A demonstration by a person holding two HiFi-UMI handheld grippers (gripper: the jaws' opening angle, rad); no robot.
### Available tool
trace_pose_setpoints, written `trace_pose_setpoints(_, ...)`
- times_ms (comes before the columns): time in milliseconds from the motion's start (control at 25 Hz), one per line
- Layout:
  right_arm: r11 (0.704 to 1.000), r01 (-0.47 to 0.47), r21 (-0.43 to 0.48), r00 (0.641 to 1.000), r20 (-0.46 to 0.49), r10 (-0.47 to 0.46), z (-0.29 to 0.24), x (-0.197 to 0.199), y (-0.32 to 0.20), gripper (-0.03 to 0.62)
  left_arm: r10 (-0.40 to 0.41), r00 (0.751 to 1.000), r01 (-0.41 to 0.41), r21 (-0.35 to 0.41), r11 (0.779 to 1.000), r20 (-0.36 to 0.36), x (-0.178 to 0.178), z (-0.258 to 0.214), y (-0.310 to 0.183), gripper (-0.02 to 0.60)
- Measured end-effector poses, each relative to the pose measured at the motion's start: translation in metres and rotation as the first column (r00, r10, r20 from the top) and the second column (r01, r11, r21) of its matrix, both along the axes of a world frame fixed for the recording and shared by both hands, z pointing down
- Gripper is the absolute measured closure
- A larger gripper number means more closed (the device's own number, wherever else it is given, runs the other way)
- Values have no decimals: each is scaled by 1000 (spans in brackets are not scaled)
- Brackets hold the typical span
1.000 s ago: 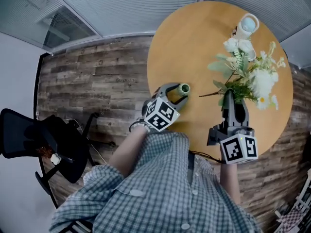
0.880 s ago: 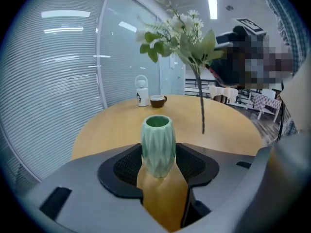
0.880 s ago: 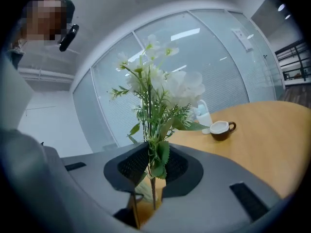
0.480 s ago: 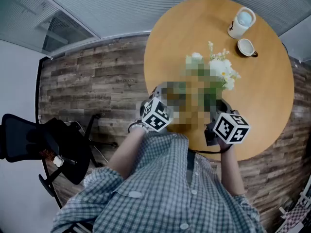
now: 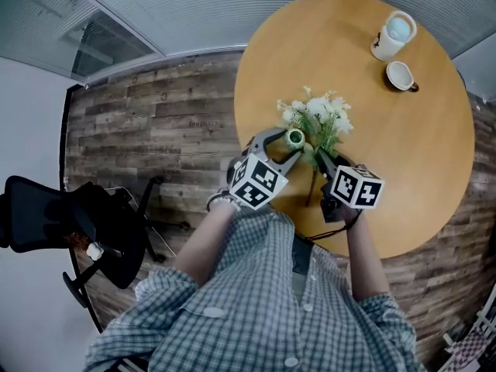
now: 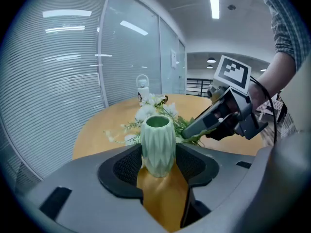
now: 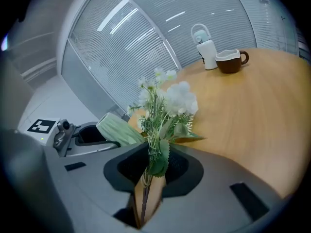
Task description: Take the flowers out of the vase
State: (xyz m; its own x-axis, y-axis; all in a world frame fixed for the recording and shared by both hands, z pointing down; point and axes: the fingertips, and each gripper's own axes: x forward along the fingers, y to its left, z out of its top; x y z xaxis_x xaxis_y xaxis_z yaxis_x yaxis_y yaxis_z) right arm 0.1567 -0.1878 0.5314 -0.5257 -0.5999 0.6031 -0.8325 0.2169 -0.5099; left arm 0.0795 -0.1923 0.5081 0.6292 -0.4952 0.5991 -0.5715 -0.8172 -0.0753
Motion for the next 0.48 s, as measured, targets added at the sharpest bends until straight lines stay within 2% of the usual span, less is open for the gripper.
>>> trace_pose_setpoints(200, 999, 38, 25, 995, -92, -36, 8, -4, -4, 522, -3, 1000, 3, 3, 1000, -1, 1, 0, 0, 354)
trace_pose_setpoints(480, 988, 110, 106, 970, -228, -84, 6, -3, -5, 441, -5, 1000, 5, -6, 1000, -13, 2, 1, 0, 354)
